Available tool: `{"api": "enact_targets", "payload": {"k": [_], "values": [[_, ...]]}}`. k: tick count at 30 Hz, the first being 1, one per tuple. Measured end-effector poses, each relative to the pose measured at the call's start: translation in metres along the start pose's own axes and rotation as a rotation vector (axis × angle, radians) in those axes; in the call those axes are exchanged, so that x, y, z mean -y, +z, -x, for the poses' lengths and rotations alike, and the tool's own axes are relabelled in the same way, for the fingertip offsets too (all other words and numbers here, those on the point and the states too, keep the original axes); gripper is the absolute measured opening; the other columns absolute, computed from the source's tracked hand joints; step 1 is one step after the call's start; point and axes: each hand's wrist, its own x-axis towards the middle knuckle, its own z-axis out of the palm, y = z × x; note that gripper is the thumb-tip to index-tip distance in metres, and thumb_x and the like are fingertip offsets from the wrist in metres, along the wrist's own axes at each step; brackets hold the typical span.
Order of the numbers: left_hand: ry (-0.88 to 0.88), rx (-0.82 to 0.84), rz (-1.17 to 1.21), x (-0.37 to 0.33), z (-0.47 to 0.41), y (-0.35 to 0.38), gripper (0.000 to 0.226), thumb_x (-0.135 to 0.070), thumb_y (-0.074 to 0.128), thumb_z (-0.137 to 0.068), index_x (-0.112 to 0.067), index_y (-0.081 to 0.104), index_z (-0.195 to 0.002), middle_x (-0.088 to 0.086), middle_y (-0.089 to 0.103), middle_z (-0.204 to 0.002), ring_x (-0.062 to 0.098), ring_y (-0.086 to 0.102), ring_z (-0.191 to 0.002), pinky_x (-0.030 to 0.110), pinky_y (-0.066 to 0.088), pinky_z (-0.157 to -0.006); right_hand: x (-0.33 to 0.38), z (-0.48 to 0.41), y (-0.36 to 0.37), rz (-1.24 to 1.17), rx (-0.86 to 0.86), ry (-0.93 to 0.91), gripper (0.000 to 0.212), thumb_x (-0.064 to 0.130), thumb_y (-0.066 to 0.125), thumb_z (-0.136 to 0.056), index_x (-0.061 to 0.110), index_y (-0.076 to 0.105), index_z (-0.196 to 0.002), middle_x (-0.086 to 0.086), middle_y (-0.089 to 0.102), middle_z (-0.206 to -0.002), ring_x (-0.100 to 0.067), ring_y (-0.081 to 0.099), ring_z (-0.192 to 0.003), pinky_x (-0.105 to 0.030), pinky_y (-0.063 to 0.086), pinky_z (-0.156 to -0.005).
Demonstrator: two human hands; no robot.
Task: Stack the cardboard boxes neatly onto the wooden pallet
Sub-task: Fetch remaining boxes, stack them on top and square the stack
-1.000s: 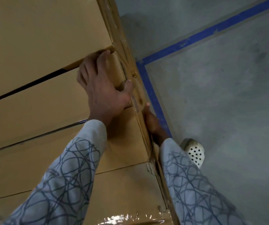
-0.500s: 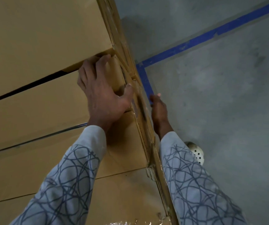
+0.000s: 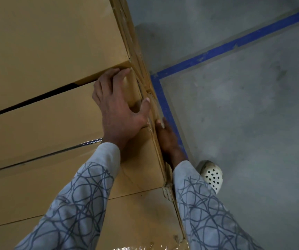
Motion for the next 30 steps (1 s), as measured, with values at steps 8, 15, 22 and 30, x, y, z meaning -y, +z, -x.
{"api": "enact_targets", "payload": {"k": [8,15,22,30], "values": [[0.016,-0.017,-0.033,0.003,0.003,0.005,0.074,-0.043,0.073,-0.071,-0.013,0.057,-0.137,0.012,0.05,-0.137,0.03,0.042,-0.132,0.045,0.03,-0.111,-0.025,0.003,-0.016,-0.114,0.098,0.112,0.071,0.069,0.029,-0.103,0.02,0.05,-0.15,-0.006,0.057,-0.146,-0.023,0.055,-0.132,-0.044,0.044,-0.11],[0.021,-0.011,-0.054,0.0,0.003,0.006,0.075,-0.043,0.072,-0.071,-0.013,0.056,-0.138,0.011,0.05,-0.139,0.03,0.042,-0.134,0.049,0.03,-0.113,-0.023,0.003,-0.015,-0.124,0.133,0.14,0.079,0.074,0.021,-0.102,0.02,0.045,-0.155,-0.011,0.05,-0.155,-0.03,0.047,-0.143,-0.051,0.034,-0.12],[0.008,0.014,-0.049,0.0,0.0,0.003,0.077,-0.045,0.071,-0.069,-0.014,0.054,-0.138,0.006,0.052,-0.139,0.026,0.043,-0.136,0.045,0.026,-0.115,0.003,0.0,0.005,-0.095,0.085,0.045,0.06,0.062,0.03,-0.107,0.023,0.059,-0.141,-0.007,0.066,-0.131,-0.026,0.062,-0.12,-0.042,0.051,-0.096],[0.051,0.031,0.024,0.003,0.001,0.0,0.067,-0.041,0.071,-0.073,-0.015,0.058,-0.133,0.005,0.053,-0.138,0.025,0.043,-0.135,0.046,0.029,-0.113,0.029,0.02,-0.003,-0.056,0.09,0.066,0.058,0.069,0.042,-0.098,0.03,0.064,-0.135,-0.006,0.067,-0.13,-0.028,0.062,-0.119,-0.055,0.048,-0.106]]}}
